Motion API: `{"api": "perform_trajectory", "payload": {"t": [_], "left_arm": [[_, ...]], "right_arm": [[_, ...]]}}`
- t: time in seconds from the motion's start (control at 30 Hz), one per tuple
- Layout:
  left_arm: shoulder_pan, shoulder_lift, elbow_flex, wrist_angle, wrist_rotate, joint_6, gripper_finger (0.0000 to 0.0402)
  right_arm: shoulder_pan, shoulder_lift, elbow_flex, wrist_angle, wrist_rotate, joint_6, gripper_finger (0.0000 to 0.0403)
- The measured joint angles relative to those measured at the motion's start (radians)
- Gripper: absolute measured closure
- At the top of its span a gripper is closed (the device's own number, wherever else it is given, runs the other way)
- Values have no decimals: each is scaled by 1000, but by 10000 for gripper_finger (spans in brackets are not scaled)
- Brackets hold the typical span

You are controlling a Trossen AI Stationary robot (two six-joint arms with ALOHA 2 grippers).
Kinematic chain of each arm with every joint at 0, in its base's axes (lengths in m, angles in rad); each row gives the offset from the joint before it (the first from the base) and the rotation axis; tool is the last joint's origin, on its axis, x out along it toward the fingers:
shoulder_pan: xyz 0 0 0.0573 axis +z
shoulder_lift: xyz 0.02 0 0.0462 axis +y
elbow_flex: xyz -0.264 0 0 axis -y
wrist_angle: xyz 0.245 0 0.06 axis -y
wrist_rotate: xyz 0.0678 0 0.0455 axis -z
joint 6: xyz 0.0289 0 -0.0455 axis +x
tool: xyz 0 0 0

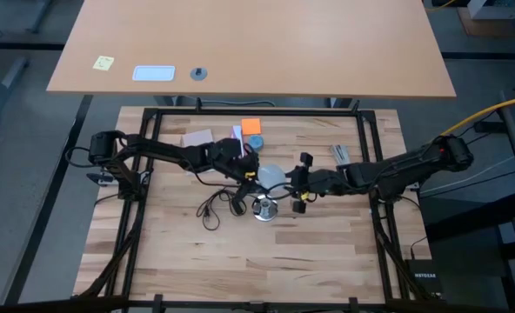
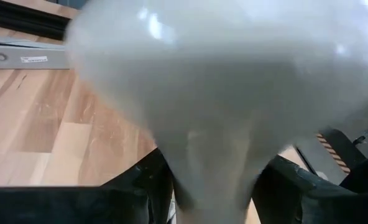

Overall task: Screw lightbulb
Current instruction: Insert the lightbulb into the lamp

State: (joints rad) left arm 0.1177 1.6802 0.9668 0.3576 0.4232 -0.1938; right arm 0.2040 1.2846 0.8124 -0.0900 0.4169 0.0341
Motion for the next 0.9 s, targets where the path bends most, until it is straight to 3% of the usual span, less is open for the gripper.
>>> {"api": "perform_trajectory", "payload": {"t": [0.27,0.9], "left_arm": [[-26,0,0,0,-51,42,235],[-23,-54,-2,-168,-51,17,235]], "right_arm": [[0,0,-1,57,8,-5,260],[0,-85,0,-221,-17,-13,260]]}}
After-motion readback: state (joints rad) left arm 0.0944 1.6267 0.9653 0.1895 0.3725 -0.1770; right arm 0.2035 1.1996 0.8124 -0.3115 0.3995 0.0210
